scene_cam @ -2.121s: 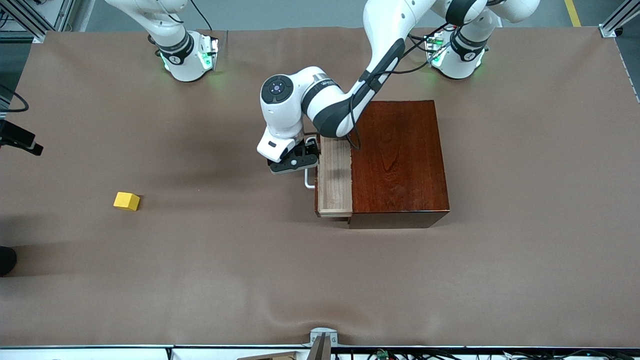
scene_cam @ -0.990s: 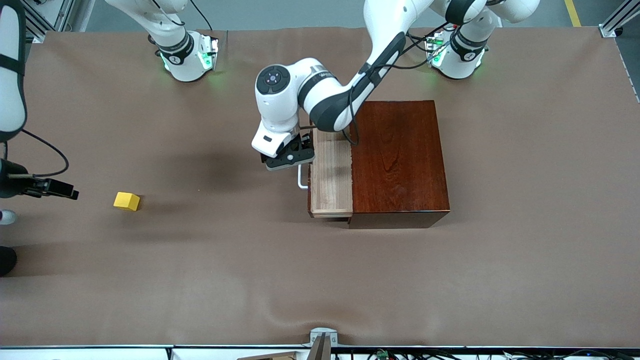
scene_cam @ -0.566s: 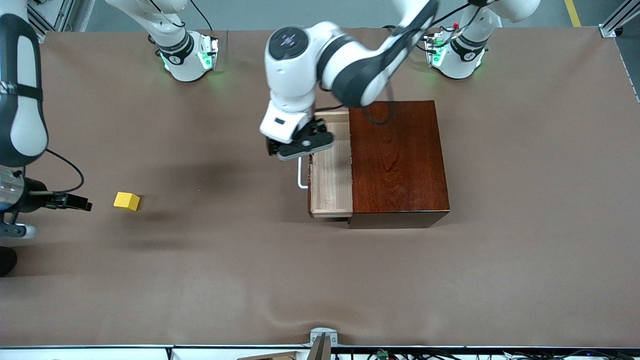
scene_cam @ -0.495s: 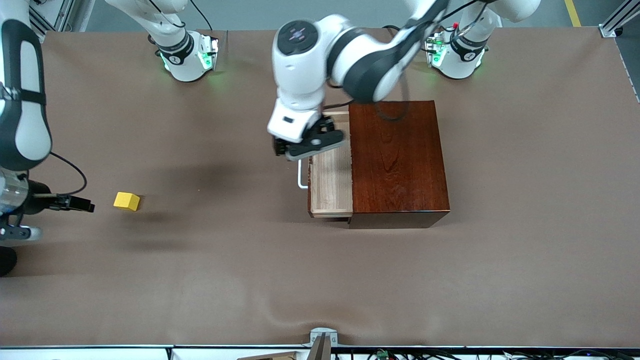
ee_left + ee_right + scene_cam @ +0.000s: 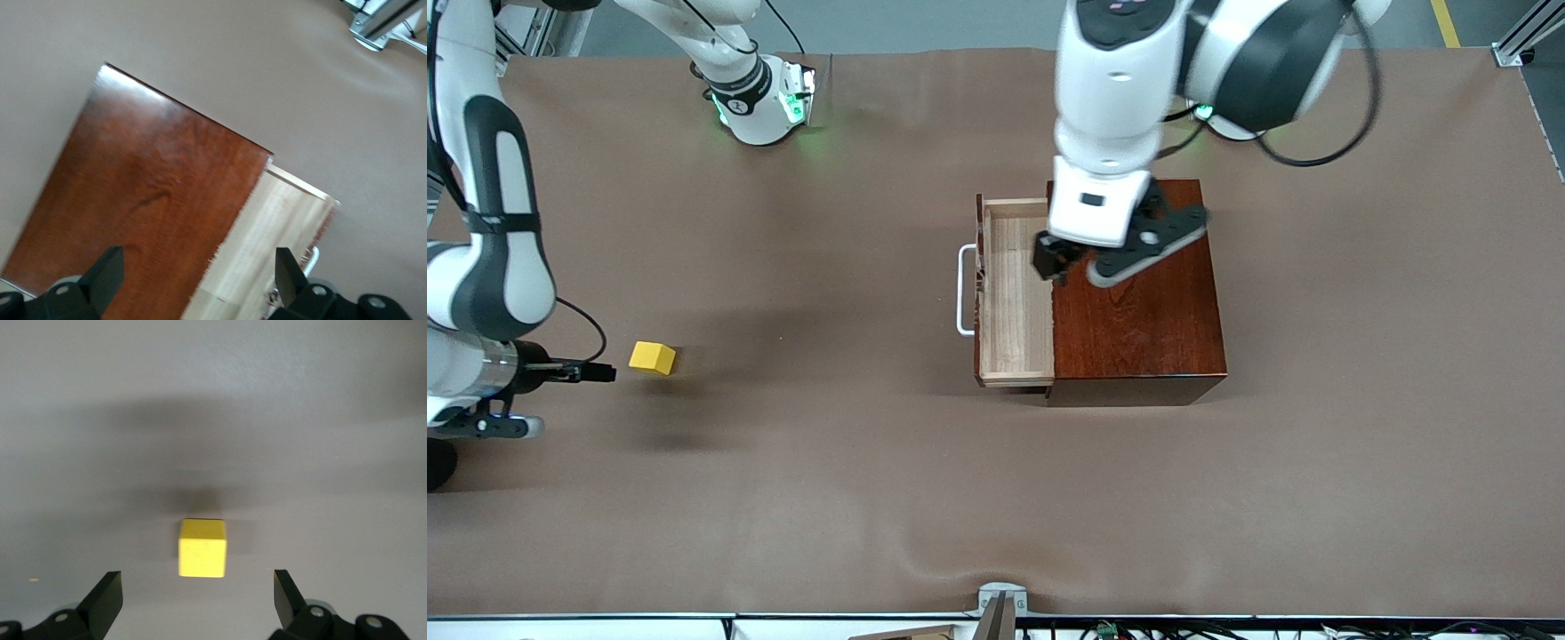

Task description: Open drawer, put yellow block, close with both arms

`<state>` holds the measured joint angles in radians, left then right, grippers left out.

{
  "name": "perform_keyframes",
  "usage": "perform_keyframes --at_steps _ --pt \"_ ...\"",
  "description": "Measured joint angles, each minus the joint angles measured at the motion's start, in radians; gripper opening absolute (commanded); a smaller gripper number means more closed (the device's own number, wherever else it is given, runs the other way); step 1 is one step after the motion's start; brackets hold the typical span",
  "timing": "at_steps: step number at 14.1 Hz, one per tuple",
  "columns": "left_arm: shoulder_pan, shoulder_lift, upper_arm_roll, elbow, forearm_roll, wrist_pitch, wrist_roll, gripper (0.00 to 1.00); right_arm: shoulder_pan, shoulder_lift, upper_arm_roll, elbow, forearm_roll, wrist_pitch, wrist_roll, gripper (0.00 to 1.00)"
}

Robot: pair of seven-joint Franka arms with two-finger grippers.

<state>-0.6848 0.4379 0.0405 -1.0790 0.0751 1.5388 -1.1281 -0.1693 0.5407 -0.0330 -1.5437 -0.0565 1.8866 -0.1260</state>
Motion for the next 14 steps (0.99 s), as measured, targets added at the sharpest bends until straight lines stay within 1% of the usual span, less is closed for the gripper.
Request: perform_keyframes --at_steps 2,5,9,11,12,14 --pt "0.054 -0.019 0.001 -0.001 0.002 -0.032 0.069 1.00 0.002 0.024 0.004 -0.007 -0.009 0.008 0.000 1.00" --pt "0.155 -0.041 0.001 -0.002 0.002 -0.072 0.164 1.00 0.003 0.041 0.005 -0.047 -0.009 0.056 0.000 1.00" --pt "0.267 -0.072 -0.004 -0.006 0.002 -0.141 0.210 1.00 -0.005 0.059 0.002 -0.149 -0.010 0.163 0.000 1.00" --pt "0.310 -0.091 -0.012 -0.025 0.002 -0.165 0.260 1.00 -0.007 0.064 0.001 -0.188 -0.010 0.182 0.001 1.00" --pt "0.341 -0.106 -0.025 -0.048 0.002 -0.168 0.303 1.00 -0.008 0.065 0.000 -0.195 -0.009 0.183 0.001 1.00" --pt "0.445 -0.149 -0.083 -0.108 0.002 -0.168 0.403 1.00 -0.014 0.065 0.000 -0.208 -0.009 0.183 0.004 1.00"
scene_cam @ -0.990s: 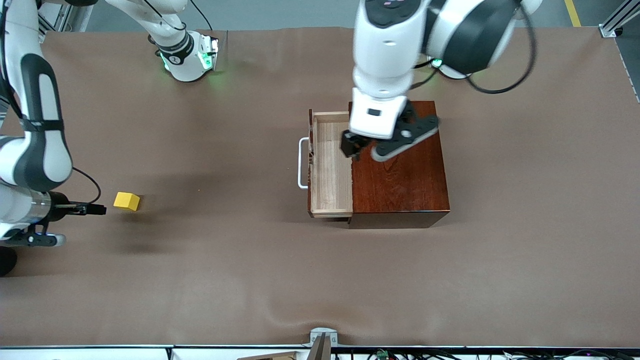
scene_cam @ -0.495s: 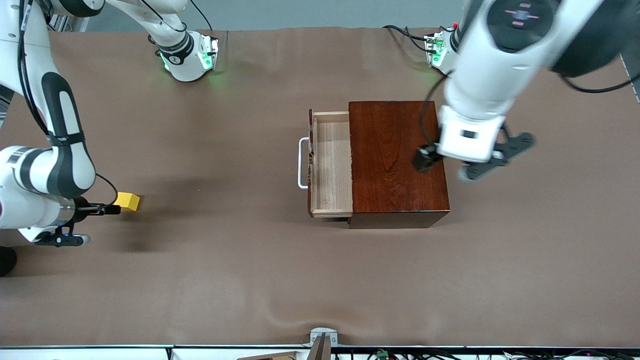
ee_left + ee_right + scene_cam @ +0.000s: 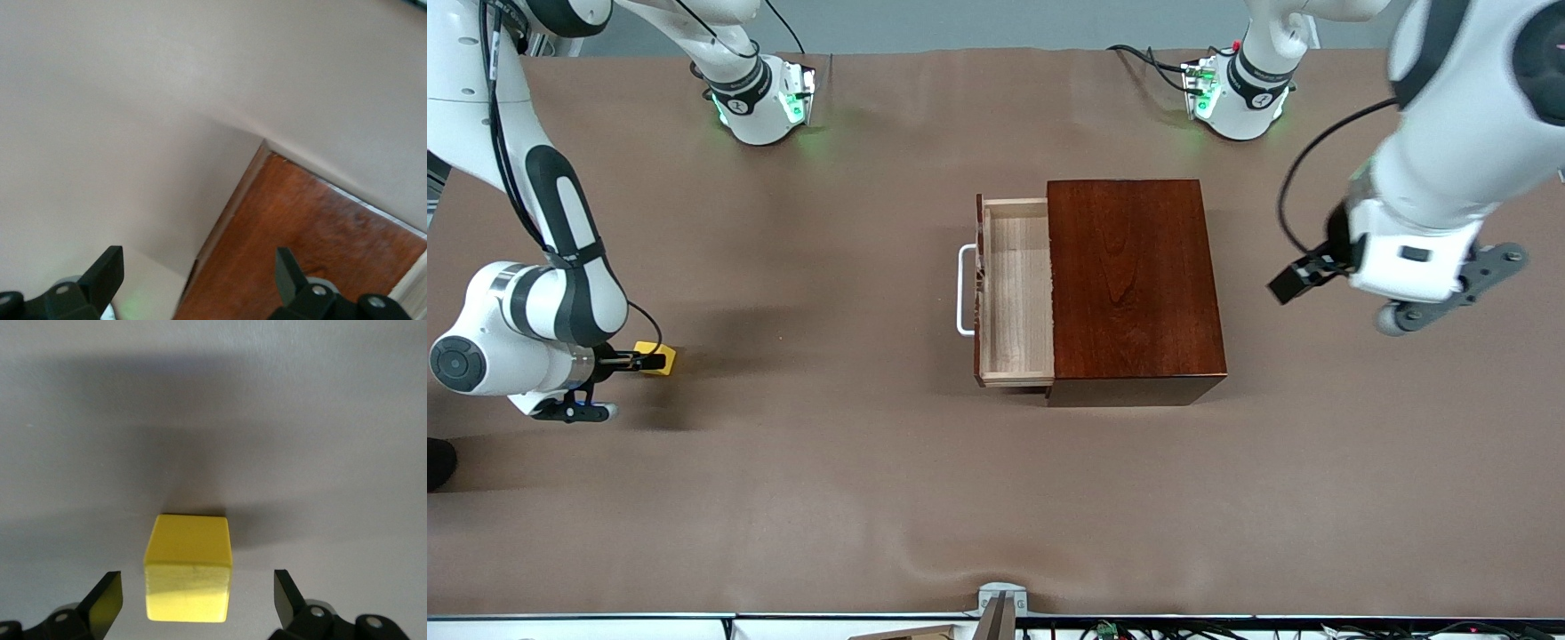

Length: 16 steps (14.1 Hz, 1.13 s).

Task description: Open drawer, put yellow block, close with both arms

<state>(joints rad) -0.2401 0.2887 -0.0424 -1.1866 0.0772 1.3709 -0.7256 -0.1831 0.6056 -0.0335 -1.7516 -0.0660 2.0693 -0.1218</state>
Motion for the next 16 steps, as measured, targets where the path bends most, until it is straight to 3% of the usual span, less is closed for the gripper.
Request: perform_keyframes --at_steps 2,6,11,16 --pt "0.096 -0.054 -0.047 -0.062 0.000 0.003 0.106 1.00 0.000 0.000 0.003 -0.022 0.000 0.005 0.012 0.67" --pt "0.197 -0.176 -0.061 -0.212 0.000 0.027 0.360 1.00 0.000 -0.001 0.005 -0.038 0.000 0.041 0.015 0.00" --pt "0.221 -0.328 -0.074 -0.410 -0.003 0.099 0.508 1.00 0.026 -0.032 0.015 -0.028 -0.004 -0.001 0.015 0.00" --pt "0.221 -0.409 -0.077 -0.472 -0.052 0.124 0.605 1.00 0.032 -0.060 0.026 0.058 -0.004 -0.149 0.016 0.00"
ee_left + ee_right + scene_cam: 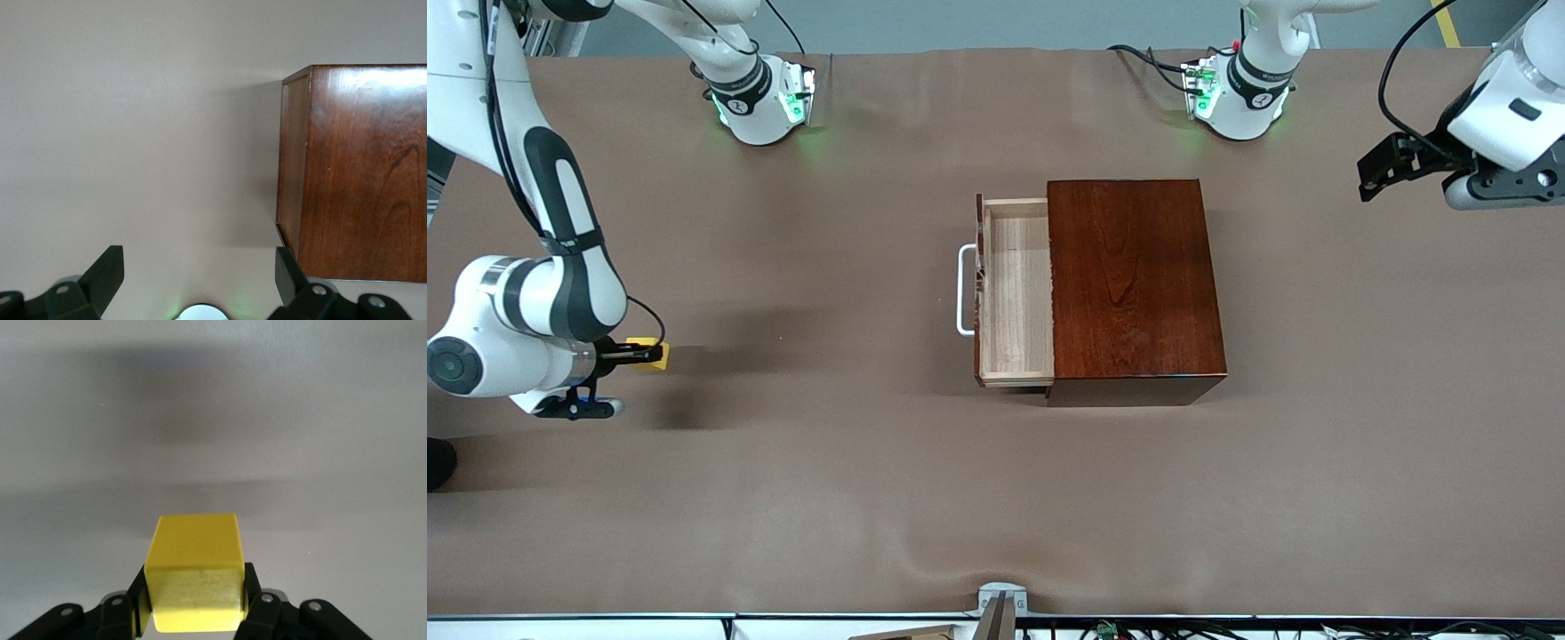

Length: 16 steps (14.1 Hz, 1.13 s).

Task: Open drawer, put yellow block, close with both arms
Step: 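Carry the yellow cube with the right gripper toward the open drawer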

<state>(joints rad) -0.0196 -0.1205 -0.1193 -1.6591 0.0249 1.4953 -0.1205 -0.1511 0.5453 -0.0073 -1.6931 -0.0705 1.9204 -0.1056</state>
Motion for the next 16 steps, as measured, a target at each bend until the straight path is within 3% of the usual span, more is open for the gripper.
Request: perform_keyframes --at_steps 6,11,16 --pt "0.021 -0.007 0.007 -0.001 -0.044 0.001 0.038 1.00 0.015 -0.163 0.015 0.109 0.038 -0.219 0.019 0.00" --pt "0.022 -0.007 0.007 0.001 -0.044 -0.003 0.040 1.00 0.044 -0.258 0.019 0.113 0.066 -0.324 0.047 0.00" --pt "0.023 -0.011 0.008 0.003 -0.044 -0.006 0.040 1.00 0.068 -0.324 0.020 0.130 0.188 -0.408 0.147 0.00"
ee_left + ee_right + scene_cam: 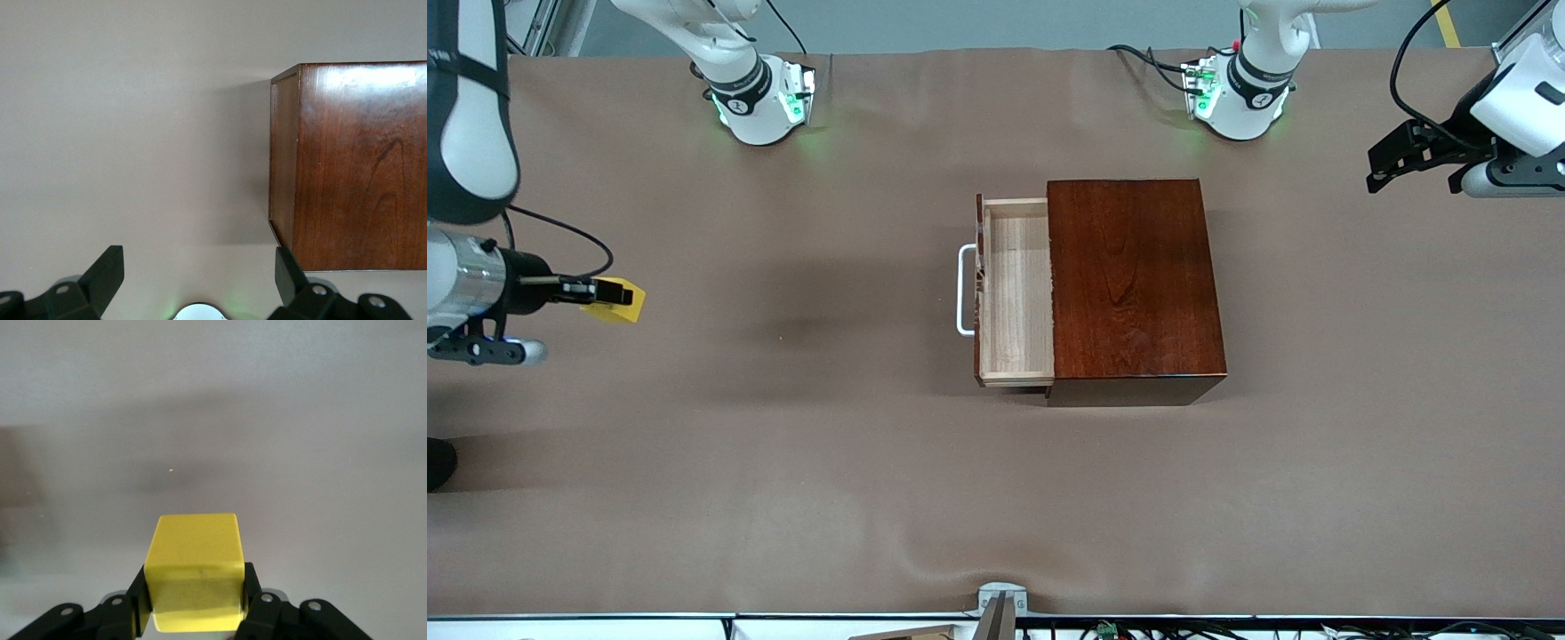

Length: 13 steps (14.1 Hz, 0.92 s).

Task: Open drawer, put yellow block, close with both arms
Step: 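Carry the yellow cube with the right gripper toward the open drawer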

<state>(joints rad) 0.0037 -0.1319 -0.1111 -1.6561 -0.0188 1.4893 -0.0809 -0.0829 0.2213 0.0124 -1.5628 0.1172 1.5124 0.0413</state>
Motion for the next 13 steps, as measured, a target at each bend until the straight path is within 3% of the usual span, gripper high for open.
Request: perform_keyframes --at_steps 5,13 --pt "0.010 -0.003 0.001 0.000 0.000 -0.004 0.000 1.00 0.061 -0.024 0.007 0.003 0.018 -0.030 0.206 0.00" --pt "0.021 -0.003 0.001 0.000 0.000 -0.008 0.000 1.00 0.367 -0.022 0.019 0.001 0.026 -0.039 0.828 0.00"
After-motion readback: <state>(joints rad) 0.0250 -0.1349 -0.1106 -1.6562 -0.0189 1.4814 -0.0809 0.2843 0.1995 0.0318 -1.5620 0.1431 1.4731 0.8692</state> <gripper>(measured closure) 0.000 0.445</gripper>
